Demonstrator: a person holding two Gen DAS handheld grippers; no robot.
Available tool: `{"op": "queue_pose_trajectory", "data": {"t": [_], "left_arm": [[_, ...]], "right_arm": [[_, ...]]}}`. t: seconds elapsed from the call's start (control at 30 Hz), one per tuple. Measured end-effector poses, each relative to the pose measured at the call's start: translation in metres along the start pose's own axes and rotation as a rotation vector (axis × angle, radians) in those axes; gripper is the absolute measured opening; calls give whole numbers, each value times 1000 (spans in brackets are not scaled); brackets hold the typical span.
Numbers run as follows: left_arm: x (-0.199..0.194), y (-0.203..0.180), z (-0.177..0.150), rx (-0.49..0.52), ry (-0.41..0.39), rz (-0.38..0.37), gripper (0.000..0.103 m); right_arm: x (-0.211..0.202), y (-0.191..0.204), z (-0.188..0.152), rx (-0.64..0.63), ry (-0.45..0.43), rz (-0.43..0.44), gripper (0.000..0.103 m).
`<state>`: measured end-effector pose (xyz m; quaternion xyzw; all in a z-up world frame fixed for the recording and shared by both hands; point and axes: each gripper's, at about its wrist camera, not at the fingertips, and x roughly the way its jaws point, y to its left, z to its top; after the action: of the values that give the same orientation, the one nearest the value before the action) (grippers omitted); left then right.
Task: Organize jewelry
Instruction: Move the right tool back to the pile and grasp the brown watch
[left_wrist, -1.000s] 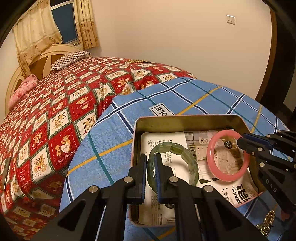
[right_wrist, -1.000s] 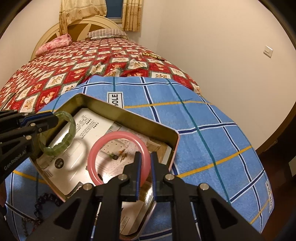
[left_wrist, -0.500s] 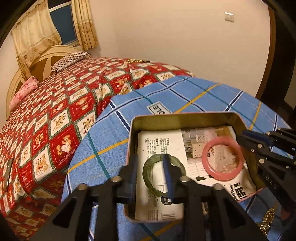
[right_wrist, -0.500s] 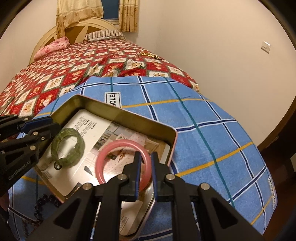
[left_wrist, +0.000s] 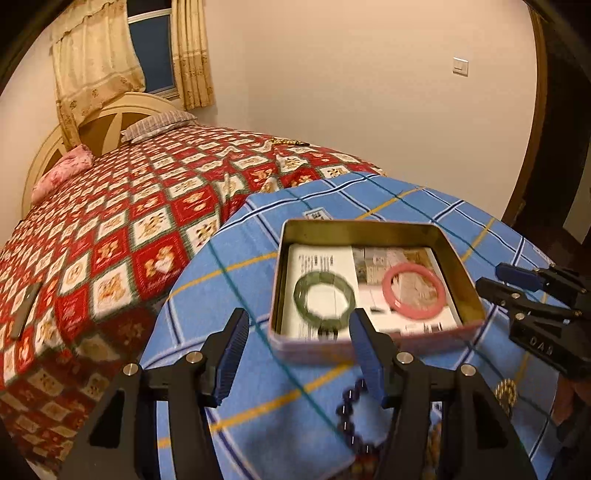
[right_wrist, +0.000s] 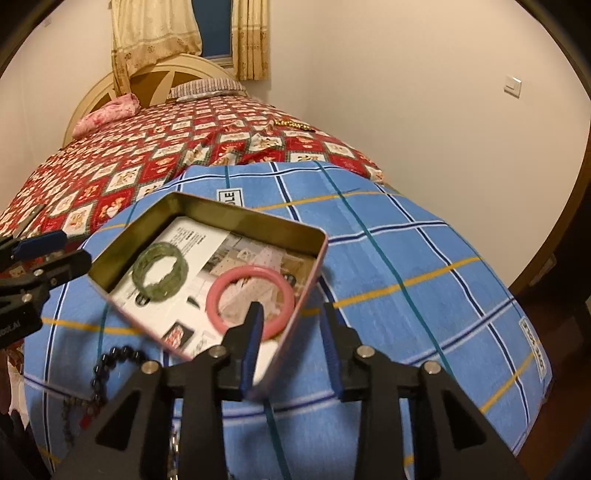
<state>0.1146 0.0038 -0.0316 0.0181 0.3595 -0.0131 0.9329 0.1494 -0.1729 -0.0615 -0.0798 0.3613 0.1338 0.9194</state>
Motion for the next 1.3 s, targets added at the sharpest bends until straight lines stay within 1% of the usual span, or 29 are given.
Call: {"op": "queue_pose_trajectory", "data": {"t": [0.1, 0.3, 0.43, 0.67, 0.83, 1.03, 1.17, 1.3], "left_arm": [[-10, 1, -18, -7, 0, 13, 57], [-14, 1, -48, -14, 42, 12, 57], [-9, -1, -61, -15, 76, 9, 57], [-23, -2, -81, -10, 112, 22, 57], [-31, -1, -99, -3, 152, 45, 57], [-35, 0, -107, -10, 176, 49, 57], [-36, -5, -109, 7, 181, 45, 57], [-35, -6, -109, 7, 184, 43, 57]], "right_arm": [[-10, 0, -14, 7, 0, 4, 42], [-22, 4, -46, 16, 30, 24, 44], [-32, 5, -61, 24, 36, 26, 50], [-52, 6, -77, 37, 18, 34, 50], [-65, 23, -88, 4, 8, 62, 50], [-76, 40, -97, -44, -4, 102, 50], [-85, 46, -101, -69, -21, 129, 50], [-82, 51, -105, -85, -1, 173, 50]]}}
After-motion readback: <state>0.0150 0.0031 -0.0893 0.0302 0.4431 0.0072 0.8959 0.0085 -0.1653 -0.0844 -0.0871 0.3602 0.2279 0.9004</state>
